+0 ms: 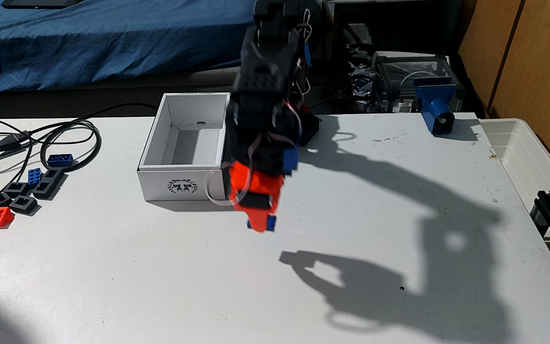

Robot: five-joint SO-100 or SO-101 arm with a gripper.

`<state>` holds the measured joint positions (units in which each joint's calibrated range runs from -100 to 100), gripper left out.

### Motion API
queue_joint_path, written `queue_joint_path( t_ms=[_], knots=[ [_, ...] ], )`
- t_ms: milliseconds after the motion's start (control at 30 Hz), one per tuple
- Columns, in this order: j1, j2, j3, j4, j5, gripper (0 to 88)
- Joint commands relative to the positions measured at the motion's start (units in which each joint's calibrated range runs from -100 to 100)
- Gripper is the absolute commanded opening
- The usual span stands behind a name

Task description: Grab the blue brick and place in box

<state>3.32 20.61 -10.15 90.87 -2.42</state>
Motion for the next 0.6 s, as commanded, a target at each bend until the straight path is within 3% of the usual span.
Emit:
queue_joint_path(
  t_ms=[0,267,567],
  knots=[
    [2.3,-8.0,2.0,1.4,1.6,0.8],
    [8.4,-22.2,14.6,1.4,5.9,0.8],
    [19.0,-32.8,25.7,1.4,15.1,0.9]
  ],
)
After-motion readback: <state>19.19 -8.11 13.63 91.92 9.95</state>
